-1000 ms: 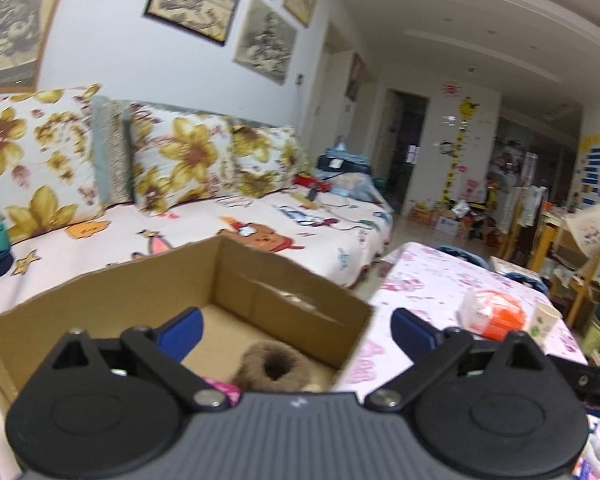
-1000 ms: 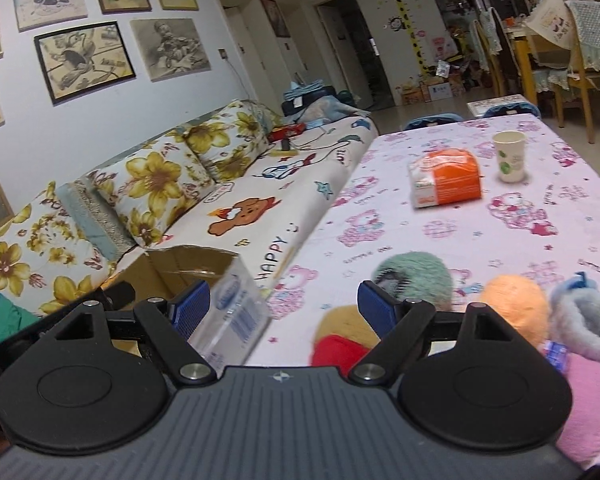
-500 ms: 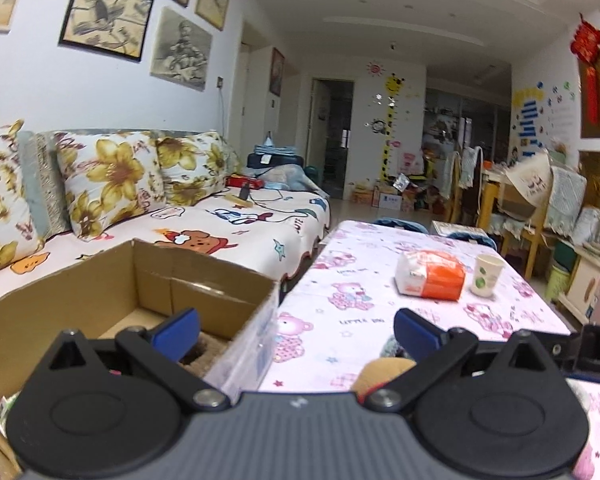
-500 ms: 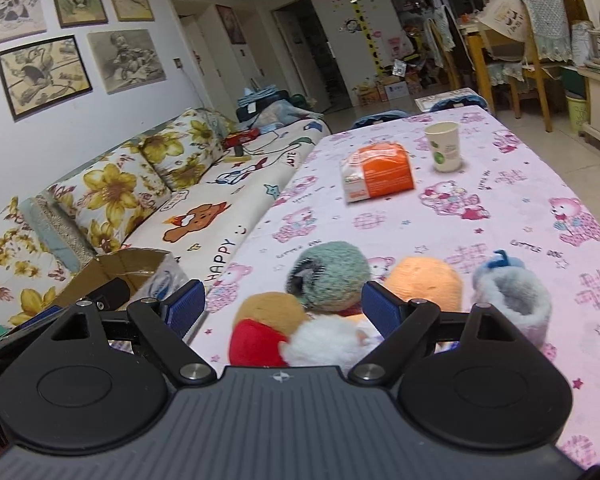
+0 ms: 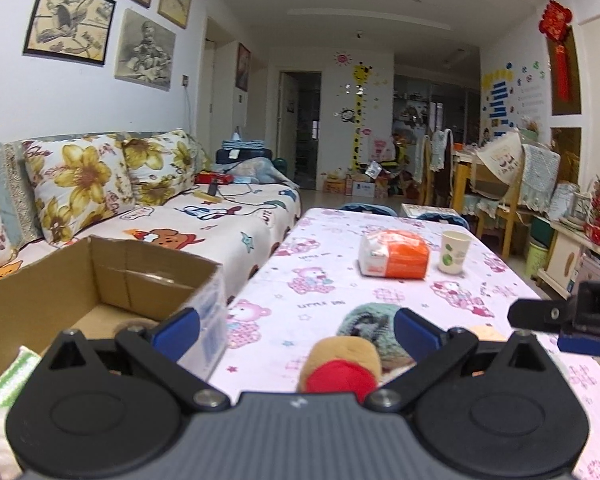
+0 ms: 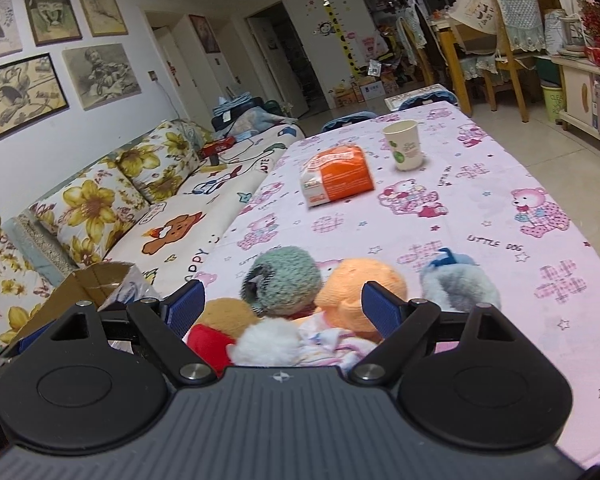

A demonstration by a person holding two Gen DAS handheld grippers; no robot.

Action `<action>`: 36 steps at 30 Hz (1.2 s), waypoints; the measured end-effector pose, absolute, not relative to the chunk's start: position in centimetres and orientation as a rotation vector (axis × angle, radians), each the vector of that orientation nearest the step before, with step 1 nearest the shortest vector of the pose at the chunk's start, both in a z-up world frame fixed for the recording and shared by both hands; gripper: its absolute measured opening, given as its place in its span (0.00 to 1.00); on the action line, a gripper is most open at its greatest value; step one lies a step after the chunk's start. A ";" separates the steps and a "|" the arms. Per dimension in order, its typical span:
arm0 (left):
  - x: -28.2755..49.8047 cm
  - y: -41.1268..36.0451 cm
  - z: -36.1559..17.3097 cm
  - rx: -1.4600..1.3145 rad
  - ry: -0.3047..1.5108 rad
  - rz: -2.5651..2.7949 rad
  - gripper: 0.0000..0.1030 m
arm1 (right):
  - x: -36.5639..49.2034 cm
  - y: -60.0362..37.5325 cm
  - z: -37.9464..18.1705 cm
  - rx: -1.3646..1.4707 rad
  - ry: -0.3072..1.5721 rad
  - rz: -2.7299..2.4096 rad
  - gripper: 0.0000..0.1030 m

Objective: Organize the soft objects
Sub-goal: 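Move both tools back over the table toward the remaining items, then grasp the pink fuzzy sock with the left tool while the right grasps the light blue fuzzy ring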

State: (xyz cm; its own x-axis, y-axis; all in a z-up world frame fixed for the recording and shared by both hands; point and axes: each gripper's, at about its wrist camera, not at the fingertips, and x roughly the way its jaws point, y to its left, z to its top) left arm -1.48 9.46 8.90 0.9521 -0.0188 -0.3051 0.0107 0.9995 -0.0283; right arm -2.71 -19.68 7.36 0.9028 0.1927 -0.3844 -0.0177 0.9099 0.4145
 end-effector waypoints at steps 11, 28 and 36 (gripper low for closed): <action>-2.2 5.4 7.9 0.049 0.324 -0.130 0.99 | -3.5 -21.7 7.2 0.454 0.412 0.022 1.00; -5.5 -2.9 4.7 0.168 0.427 -0.436 0.99 | -1.9 -24.3 4.8 0.442 0.531 -0.044 1.00; -5.6 -6.0 2.3 0.164 0.534 -0.557 0.91 | 1.0 -23.1 3.0 0.372 0.678 0.093 1.00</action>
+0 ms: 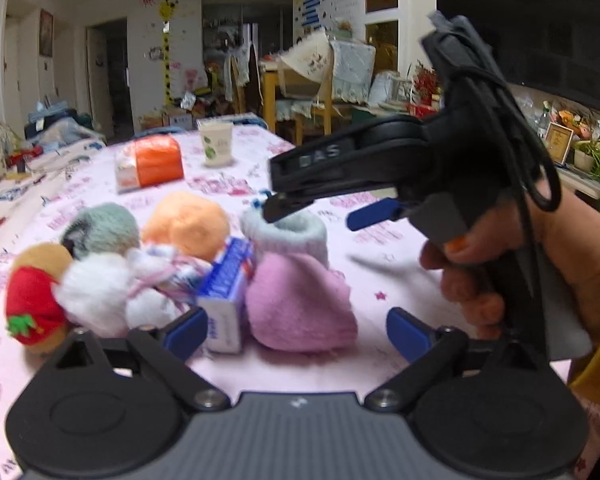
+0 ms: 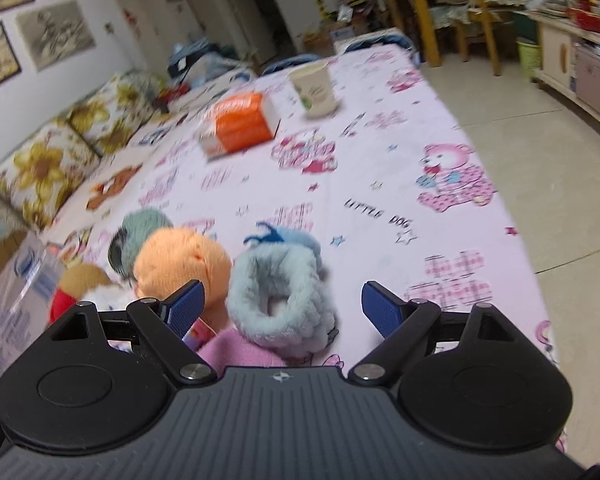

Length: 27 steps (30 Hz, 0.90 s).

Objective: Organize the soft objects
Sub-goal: 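Grasp the pink fuzzy sock with the left tool while the right grasps the light blue fuzzy ring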

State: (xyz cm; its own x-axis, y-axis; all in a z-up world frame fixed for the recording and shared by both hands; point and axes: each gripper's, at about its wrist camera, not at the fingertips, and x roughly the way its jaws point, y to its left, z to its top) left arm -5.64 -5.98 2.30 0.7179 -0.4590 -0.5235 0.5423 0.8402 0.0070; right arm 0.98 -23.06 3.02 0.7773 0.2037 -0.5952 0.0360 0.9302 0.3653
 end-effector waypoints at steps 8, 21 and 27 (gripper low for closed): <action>-3.2 -6.4 1.0 0.093 0.602 -0.561 0.86 | 3.1 -21.3 1.9 0.331 0.715 0.140 0.86; -0.3 -6.9 0.6 0.017 0.681 -0.584 0.52 | 3.4 -21.8 1.8 0.330 0.698 0.169 0.47; -0.7 -6.3 0.9 0.006 0.686 -0.588 0.44 | 2.7 -22.3 1.8 0.351 0.672 0.155 0.36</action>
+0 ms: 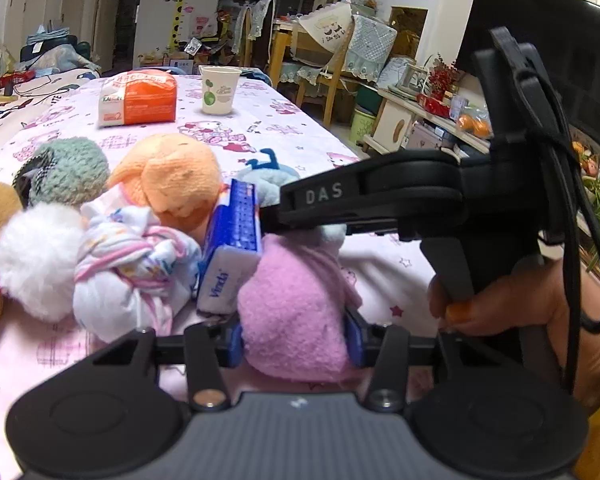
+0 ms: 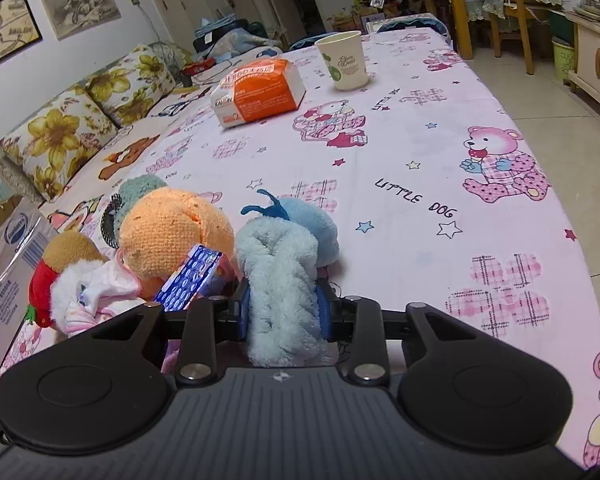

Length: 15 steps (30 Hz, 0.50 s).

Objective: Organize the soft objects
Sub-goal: 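Grasp the pink fuzzy sock with the left tool while the right grasps the light blue fuzzy ring, then carry both items to the cardboard box and open both tools to release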

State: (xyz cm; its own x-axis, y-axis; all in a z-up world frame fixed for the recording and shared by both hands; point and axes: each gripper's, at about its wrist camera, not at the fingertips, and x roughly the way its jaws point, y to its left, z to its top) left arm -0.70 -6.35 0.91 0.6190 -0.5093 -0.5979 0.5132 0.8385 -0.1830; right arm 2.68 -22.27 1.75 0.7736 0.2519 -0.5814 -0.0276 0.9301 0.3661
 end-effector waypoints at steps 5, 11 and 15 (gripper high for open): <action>-1.4 -5.6 1.4 0.005 0.673 -0.604 0.44 | 1.9 -22.4 2.1 0.349 0.646 0.111 0.34; -2.4 -3.9 2.6 -0.025 0.640 -0.611 0.44 | 0.9 -23.1 2.6 0.395 0.617 0.080 0.34; -2.6 -2.8 3.2 -0.049 0.627 -0.603 0.44 | 0.2 -23.3 2.9 0.411 0.602 0.070 0.34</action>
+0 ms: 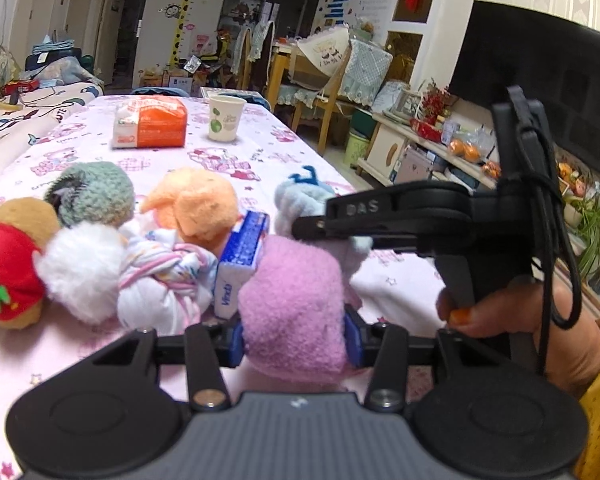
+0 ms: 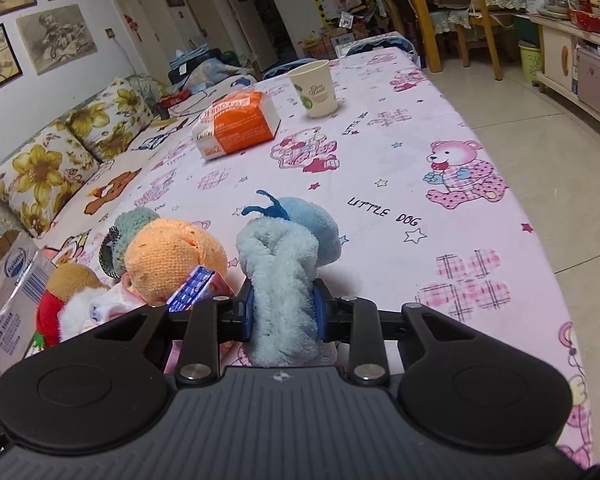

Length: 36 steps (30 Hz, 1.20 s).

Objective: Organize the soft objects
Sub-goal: 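Carry both items to the cardboard box and open both tools to release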

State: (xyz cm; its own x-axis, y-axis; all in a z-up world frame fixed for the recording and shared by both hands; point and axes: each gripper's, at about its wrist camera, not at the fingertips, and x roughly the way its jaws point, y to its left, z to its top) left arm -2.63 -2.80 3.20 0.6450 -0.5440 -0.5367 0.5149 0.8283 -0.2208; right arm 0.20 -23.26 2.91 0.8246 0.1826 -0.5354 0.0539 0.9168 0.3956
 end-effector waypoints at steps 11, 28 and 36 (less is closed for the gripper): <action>-3.1 0.0 5.1 -0.119 0.575 -0.587 0.44 | -0.9 -22.7 4.5 0.458 0.542 0.079 0.34; -3.0 5.1 7.8 -0.226 0.499 -0.520 0.44 | -1.3 -20.0 5.8 0.454 0.490 0.130 0.34; -2.6 8.1 8.9 -0.278 0.463 -0.444 0.45 | -1.3 -18.5 6.8 0.434 0.461 0.165 0.34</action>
